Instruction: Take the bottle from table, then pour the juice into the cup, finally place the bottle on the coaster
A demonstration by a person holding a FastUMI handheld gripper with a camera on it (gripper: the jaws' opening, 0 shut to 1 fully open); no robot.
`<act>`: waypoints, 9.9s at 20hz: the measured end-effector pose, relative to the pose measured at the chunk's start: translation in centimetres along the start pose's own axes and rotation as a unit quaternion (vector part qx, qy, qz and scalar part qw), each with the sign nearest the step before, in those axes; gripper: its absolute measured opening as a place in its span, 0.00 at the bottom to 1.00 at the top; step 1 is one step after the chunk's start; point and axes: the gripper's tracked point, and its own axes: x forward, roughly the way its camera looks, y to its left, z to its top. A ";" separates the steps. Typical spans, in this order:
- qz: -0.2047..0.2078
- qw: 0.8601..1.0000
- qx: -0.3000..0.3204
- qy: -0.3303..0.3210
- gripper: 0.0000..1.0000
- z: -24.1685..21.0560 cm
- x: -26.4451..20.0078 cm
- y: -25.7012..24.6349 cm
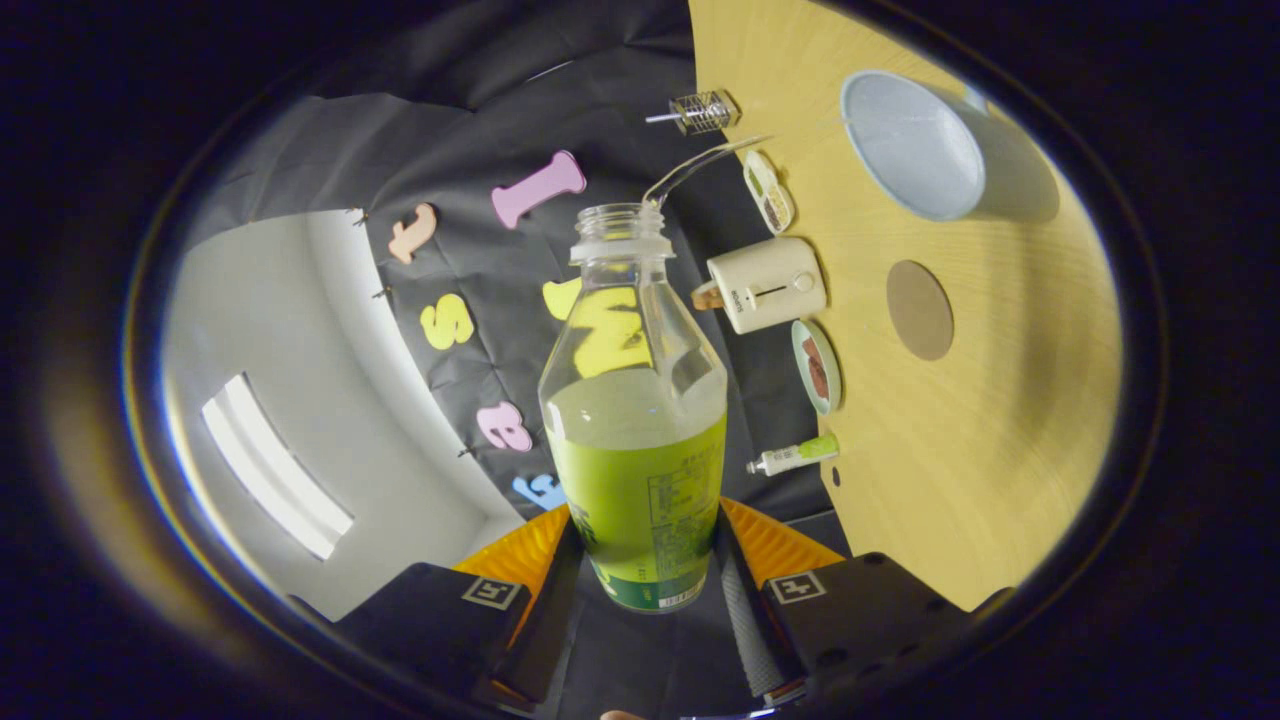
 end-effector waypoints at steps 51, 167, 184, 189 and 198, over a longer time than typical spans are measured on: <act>0.063 0.995 0.074 -0.027 0.74 0.7 0.8 2.8; -0.329 0.558 -0.760 -0.059 1.00 -0.7 -4.1 -0.1; -0.288 0.548 -0.782 -0.074 1.00 -6.3 -15.3 -0.8; -0.280 0.556 -0.779 -0.068 1.00 -7.1 -15.4 -1.9; -0.258 0.535 -0.802 -0.065 1.00 -8.7 -14.8 -1.8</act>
